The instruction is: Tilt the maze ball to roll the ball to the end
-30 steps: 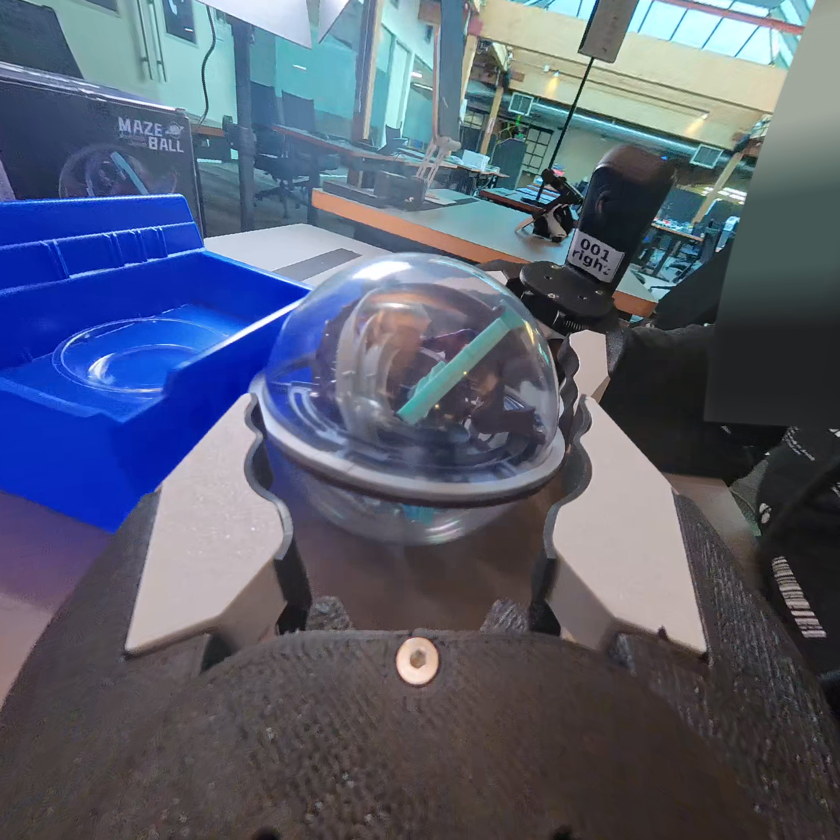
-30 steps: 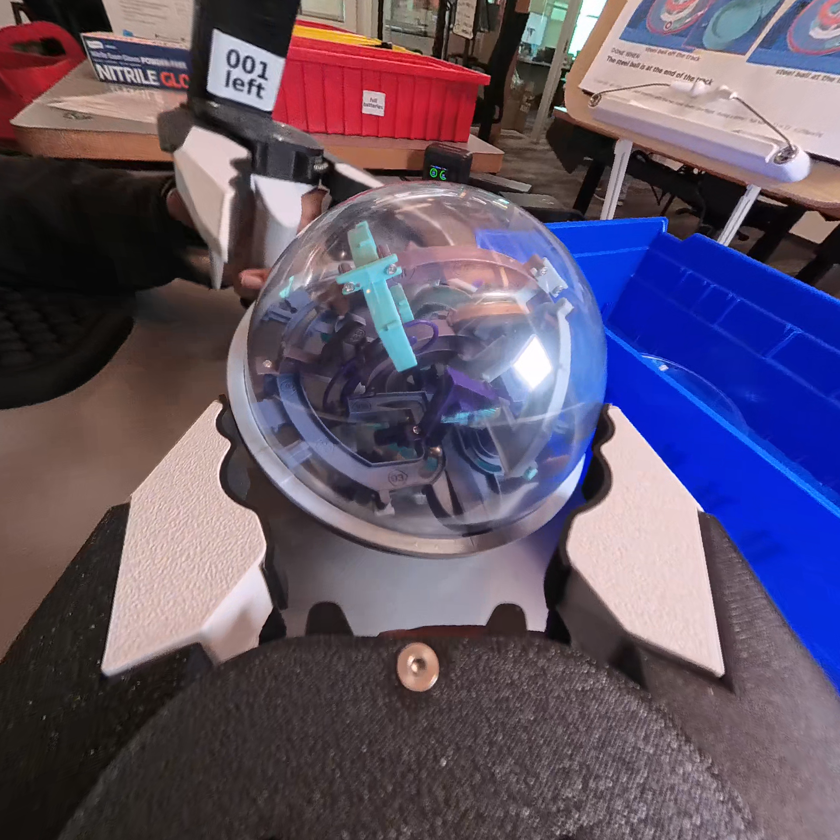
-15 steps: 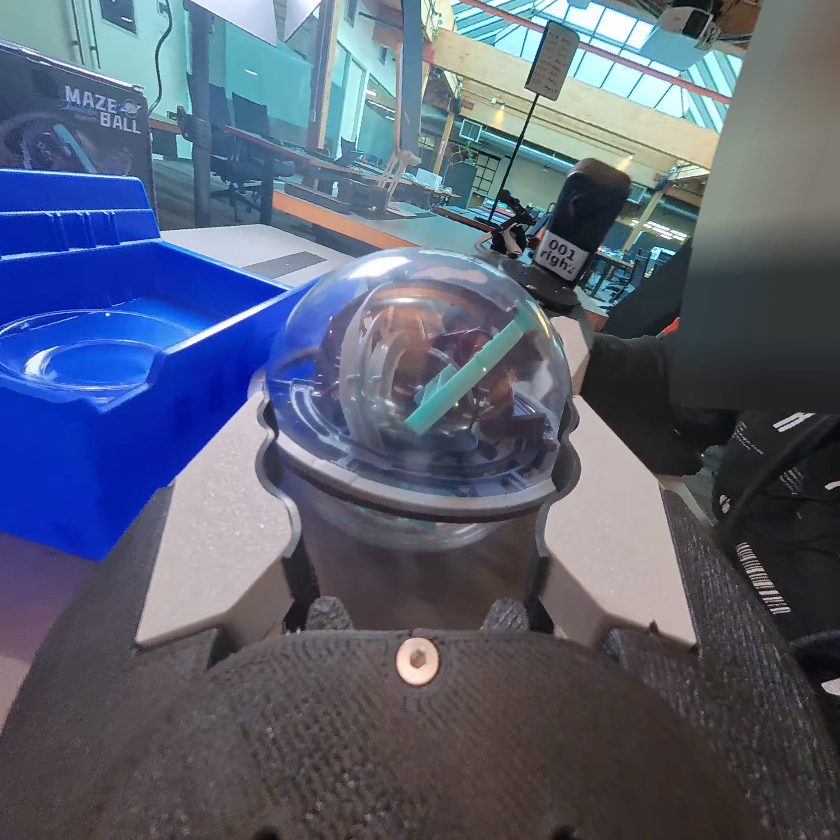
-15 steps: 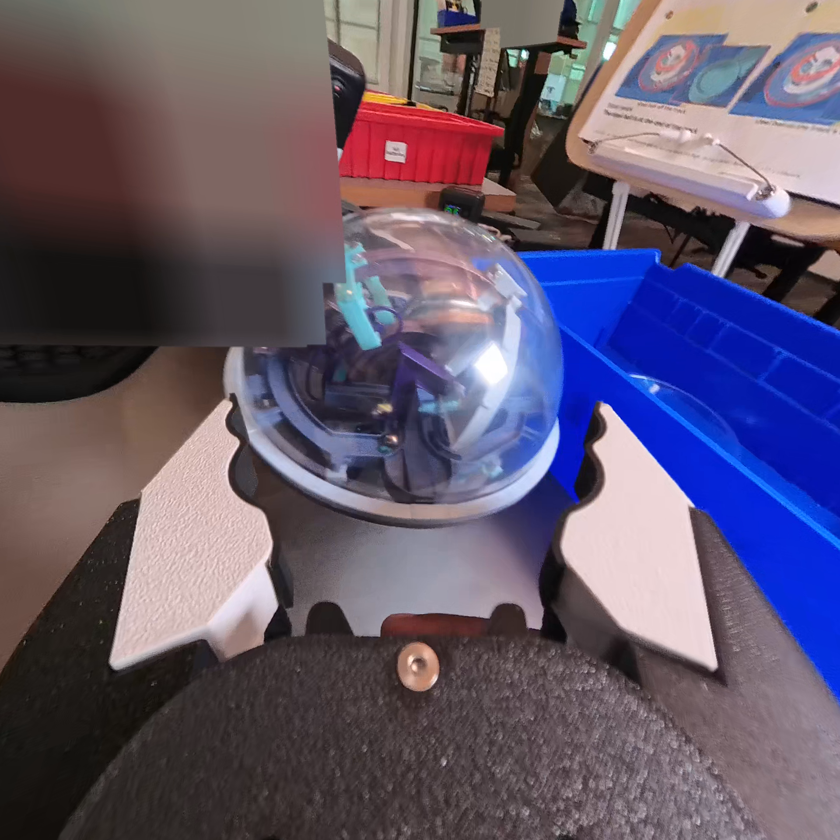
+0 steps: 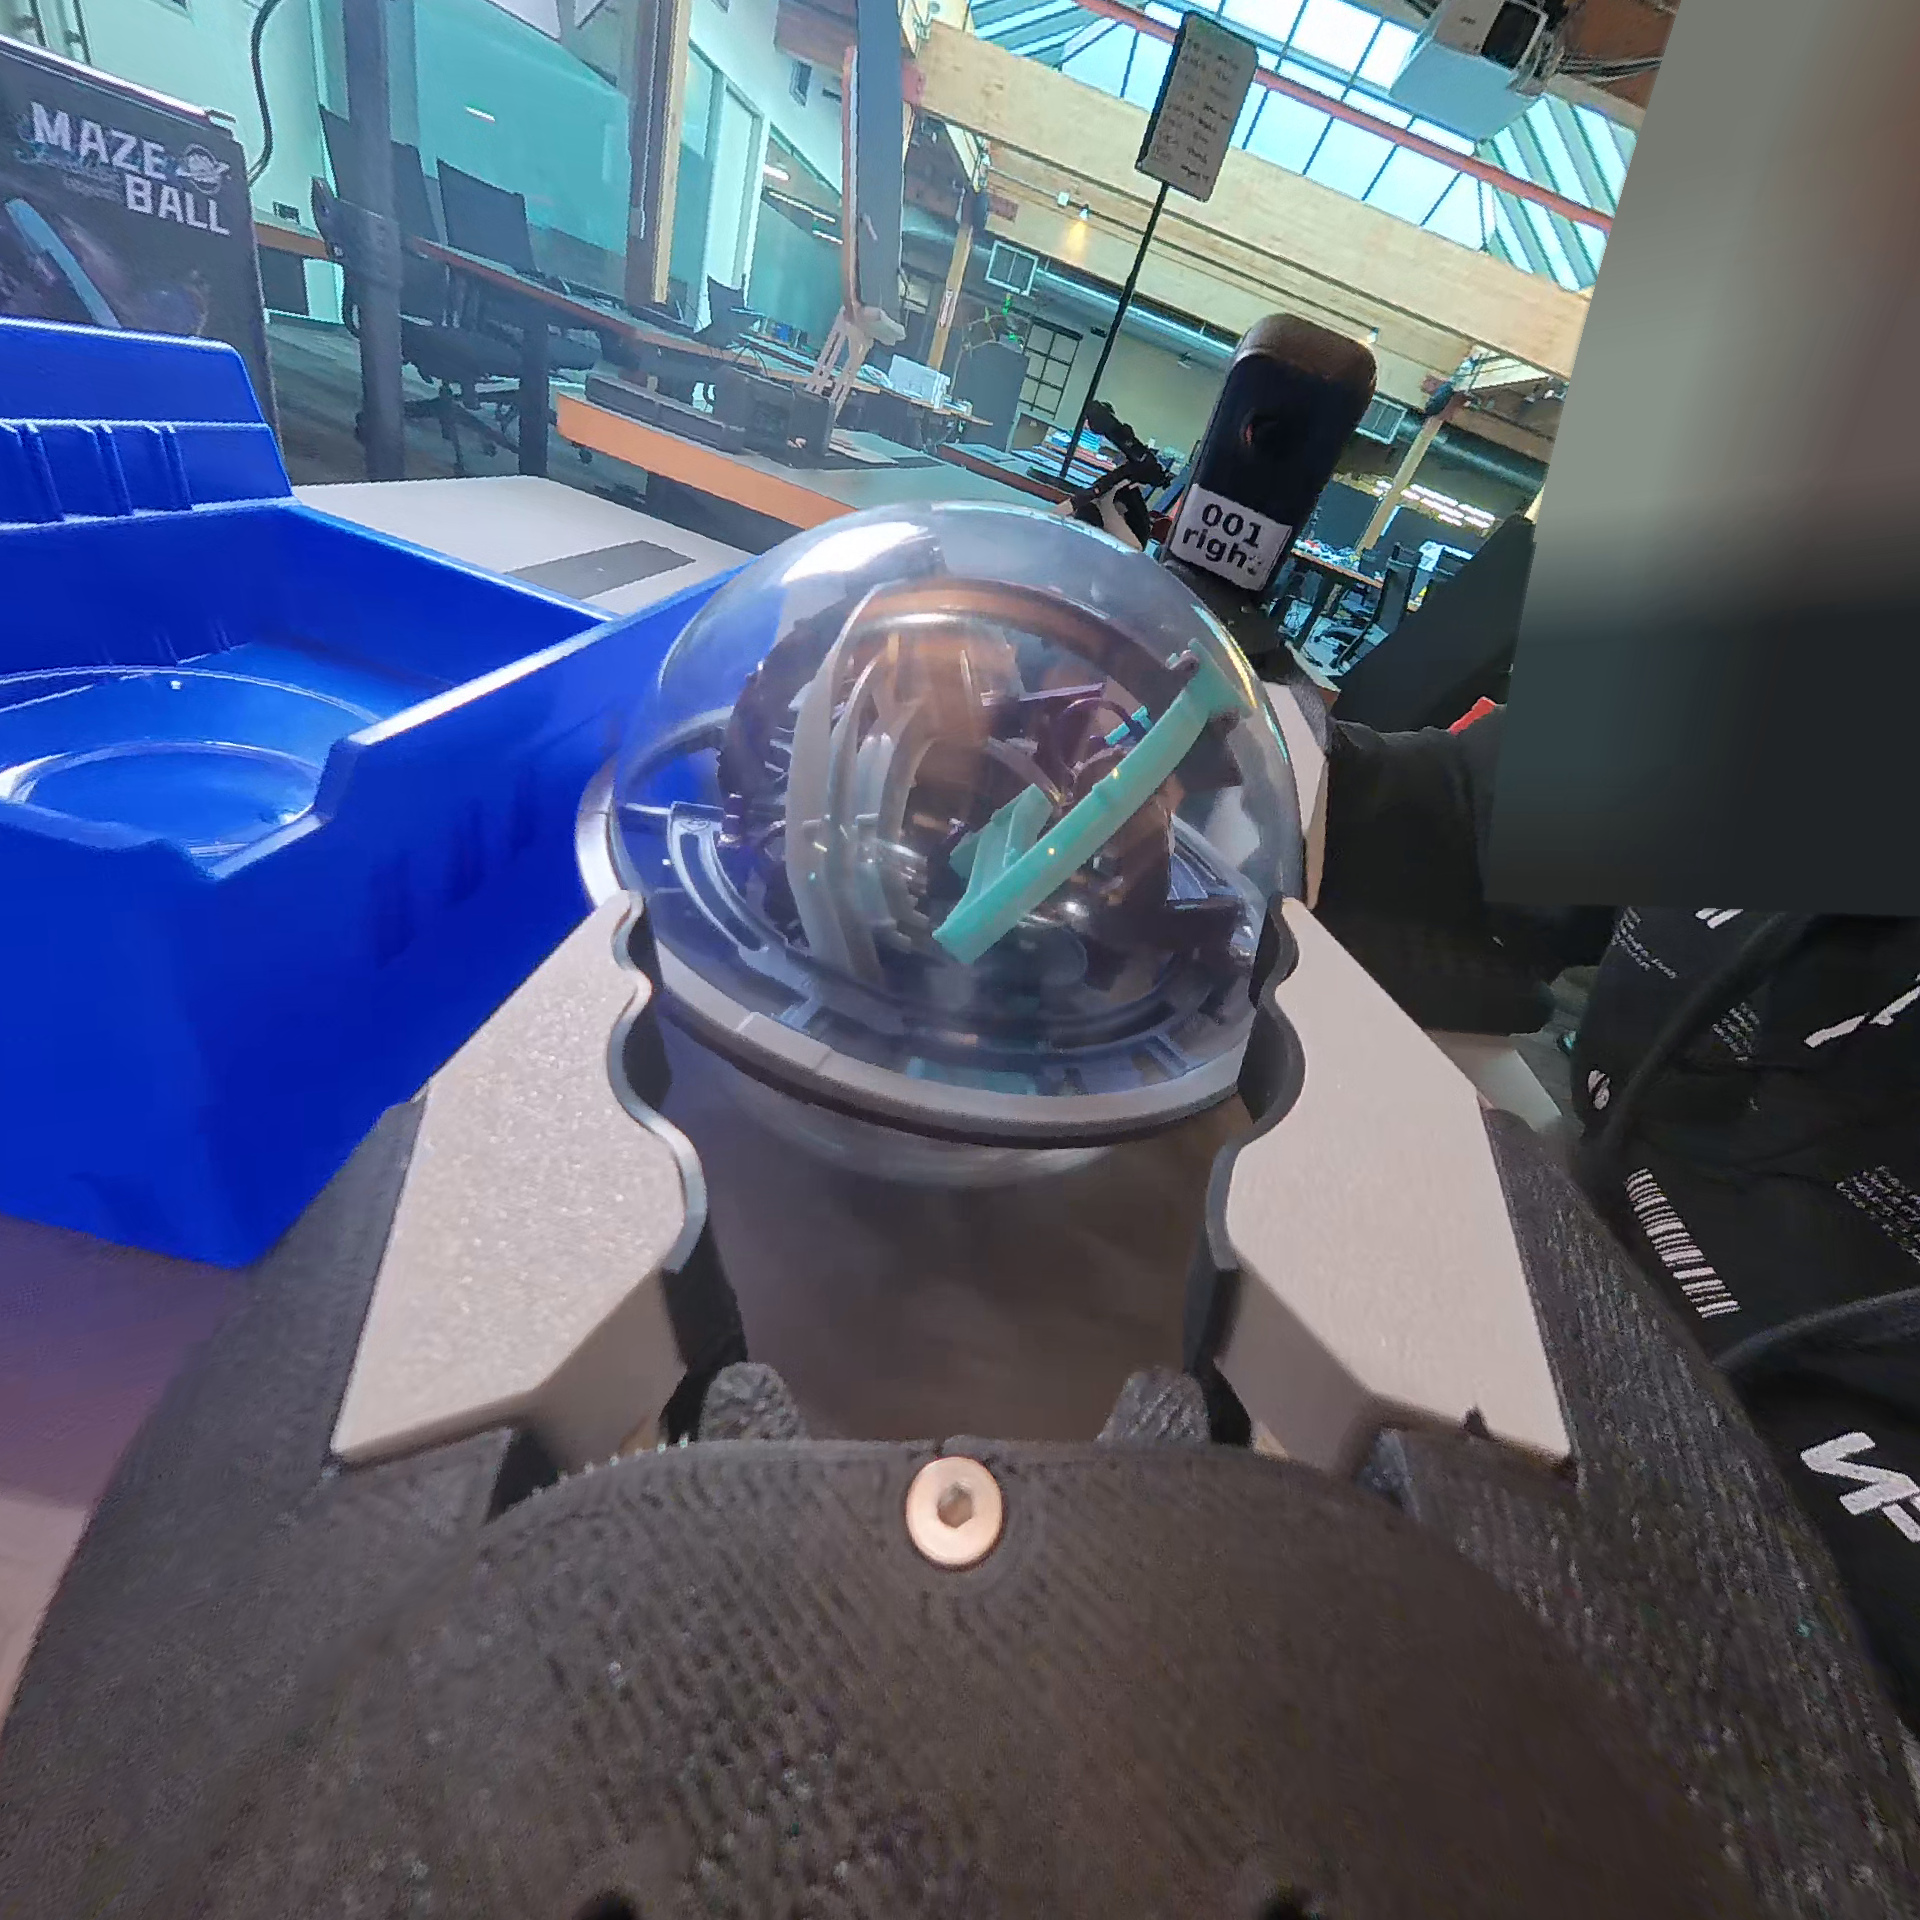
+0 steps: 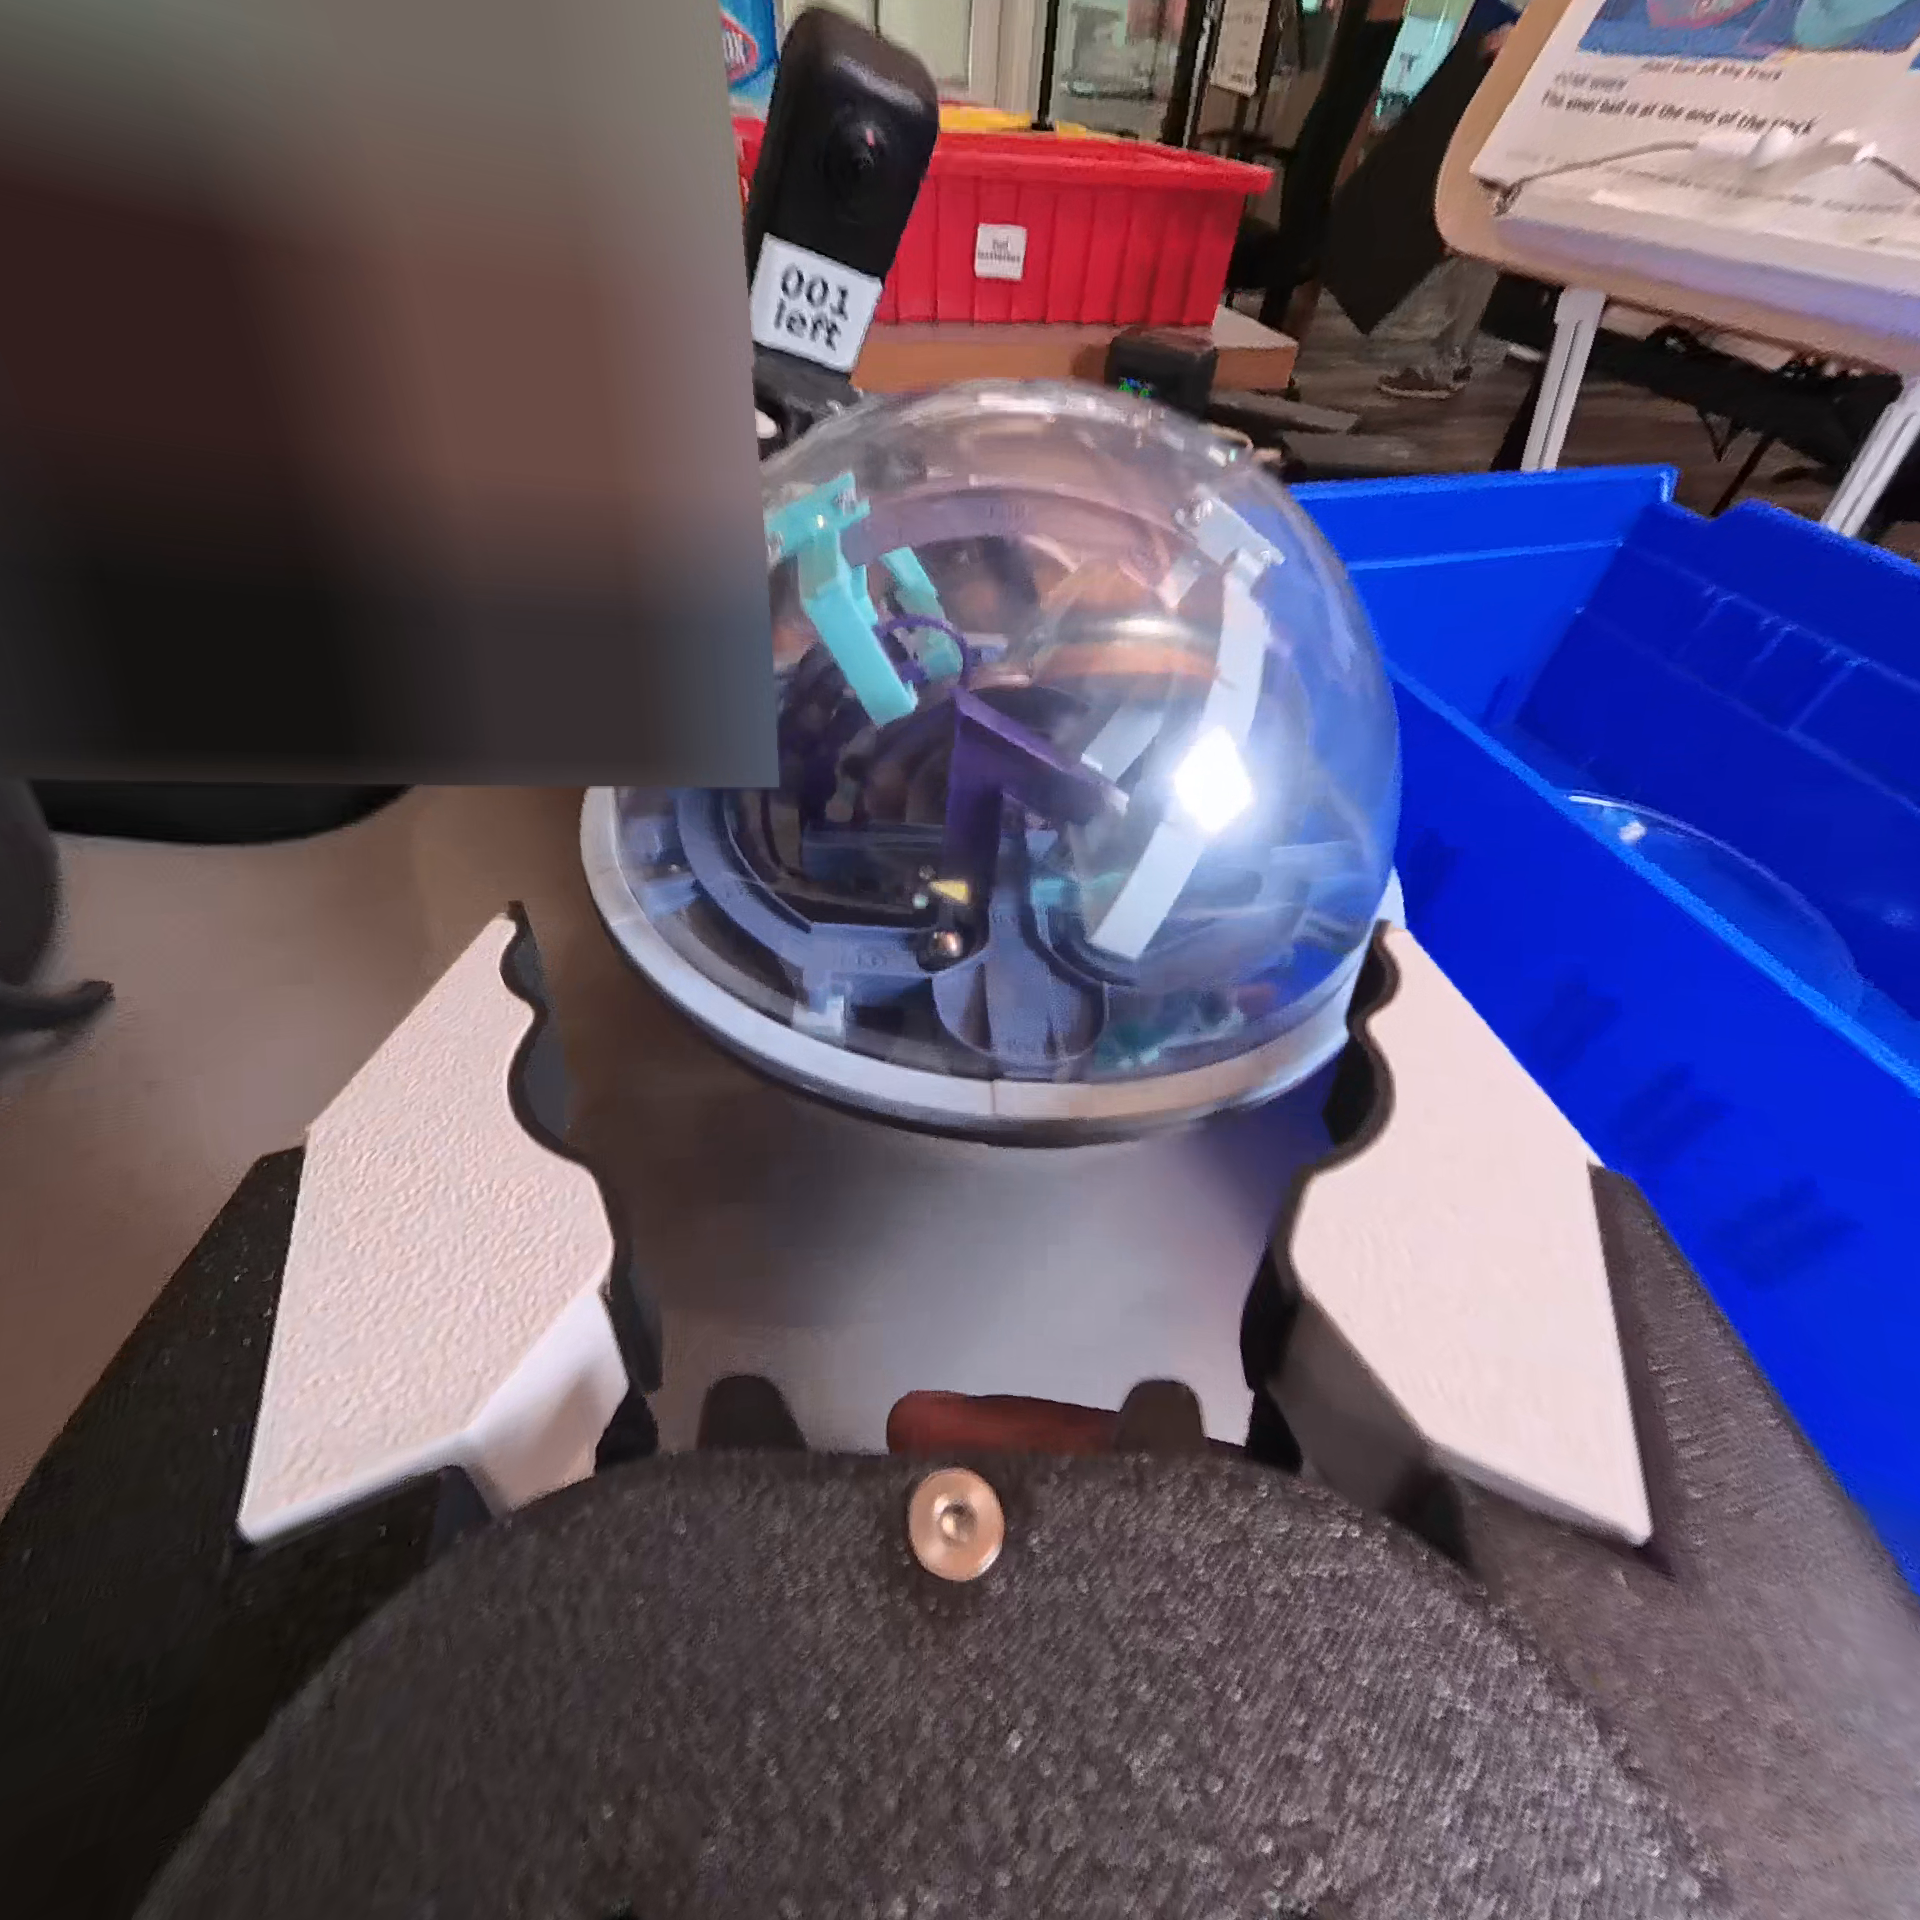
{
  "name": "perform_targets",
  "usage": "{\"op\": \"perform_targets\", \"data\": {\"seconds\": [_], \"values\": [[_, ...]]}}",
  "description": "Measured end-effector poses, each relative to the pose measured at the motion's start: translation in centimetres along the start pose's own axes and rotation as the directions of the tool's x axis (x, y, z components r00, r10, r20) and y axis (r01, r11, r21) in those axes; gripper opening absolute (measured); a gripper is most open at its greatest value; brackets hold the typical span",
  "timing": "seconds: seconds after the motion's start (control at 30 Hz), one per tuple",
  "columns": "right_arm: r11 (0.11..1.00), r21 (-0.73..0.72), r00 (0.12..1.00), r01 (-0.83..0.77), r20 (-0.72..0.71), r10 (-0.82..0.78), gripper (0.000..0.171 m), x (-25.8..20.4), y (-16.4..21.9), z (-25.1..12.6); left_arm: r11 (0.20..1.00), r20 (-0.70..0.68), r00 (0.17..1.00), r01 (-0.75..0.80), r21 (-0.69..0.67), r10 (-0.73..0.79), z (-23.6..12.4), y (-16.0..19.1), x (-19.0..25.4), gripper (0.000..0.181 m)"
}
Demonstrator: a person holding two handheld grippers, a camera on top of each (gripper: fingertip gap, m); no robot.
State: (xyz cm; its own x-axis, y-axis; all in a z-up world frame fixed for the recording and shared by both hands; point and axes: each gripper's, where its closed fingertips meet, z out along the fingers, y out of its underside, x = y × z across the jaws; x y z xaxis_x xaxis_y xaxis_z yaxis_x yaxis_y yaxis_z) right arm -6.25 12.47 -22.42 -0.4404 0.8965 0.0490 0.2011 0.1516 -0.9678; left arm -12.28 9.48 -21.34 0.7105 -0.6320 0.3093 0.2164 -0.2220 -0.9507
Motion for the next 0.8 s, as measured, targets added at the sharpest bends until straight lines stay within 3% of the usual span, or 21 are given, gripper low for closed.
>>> {"op": "perform_targets", "data": {"seconds": [0.17, 0.8], "values": [[1.000, -0.017, 0.998, 0.006, -0.070, -0.007, 0.144, 0.9, 0.8, 0.9, 1.000, 0.009, 1.000, 0.021, 0.007, -0.021, 0.0, 0.0, -0.4, 0.110], [0.999, 0.015, 0.995, 0.037, -0.098, -0.035, 0.145, 0.5, -0.2, 0.9, 0.997, -0.016, 0.999, 0.034, -0.066, -0.035, -0.4, 1.2, -0.1, 0.110]]}}
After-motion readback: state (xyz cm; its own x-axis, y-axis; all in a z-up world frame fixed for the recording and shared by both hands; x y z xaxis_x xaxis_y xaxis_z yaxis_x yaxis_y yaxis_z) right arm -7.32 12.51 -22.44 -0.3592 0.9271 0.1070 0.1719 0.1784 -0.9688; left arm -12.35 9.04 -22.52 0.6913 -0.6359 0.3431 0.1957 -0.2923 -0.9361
